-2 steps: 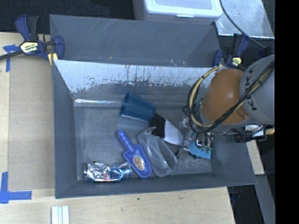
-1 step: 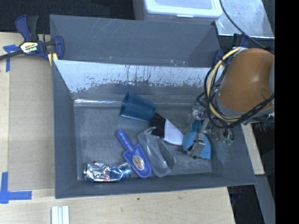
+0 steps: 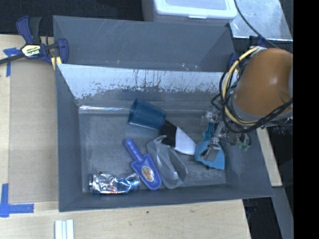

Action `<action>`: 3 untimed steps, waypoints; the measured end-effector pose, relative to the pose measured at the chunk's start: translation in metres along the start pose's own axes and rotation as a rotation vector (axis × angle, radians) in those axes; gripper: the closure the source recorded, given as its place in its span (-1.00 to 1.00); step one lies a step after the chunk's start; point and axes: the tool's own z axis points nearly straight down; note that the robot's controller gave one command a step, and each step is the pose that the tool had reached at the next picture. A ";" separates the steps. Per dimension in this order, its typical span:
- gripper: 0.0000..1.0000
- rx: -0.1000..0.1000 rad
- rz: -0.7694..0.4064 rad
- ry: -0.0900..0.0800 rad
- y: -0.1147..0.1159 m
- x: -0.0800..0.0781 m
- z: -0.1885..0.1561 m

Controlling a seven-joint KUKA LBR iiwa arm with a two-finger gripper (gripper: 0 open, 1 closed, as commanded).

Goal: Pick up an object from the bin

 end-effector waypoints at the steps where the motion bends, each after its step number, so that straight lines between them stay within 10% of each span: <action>1: -1.00 0.002 -0.012 0.015 -0.004 0.001 0.034; 2: -1.00 0.002 0.173 0.014 0.014 -0.012 0.067; 3: -1.00 0.002 0.015 0.006 0.017 -0.026 0.078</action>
Offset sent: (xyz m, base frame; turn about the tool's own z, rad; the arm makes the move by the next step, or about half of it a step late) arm 0.0157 0.0102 -0.0653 0.1740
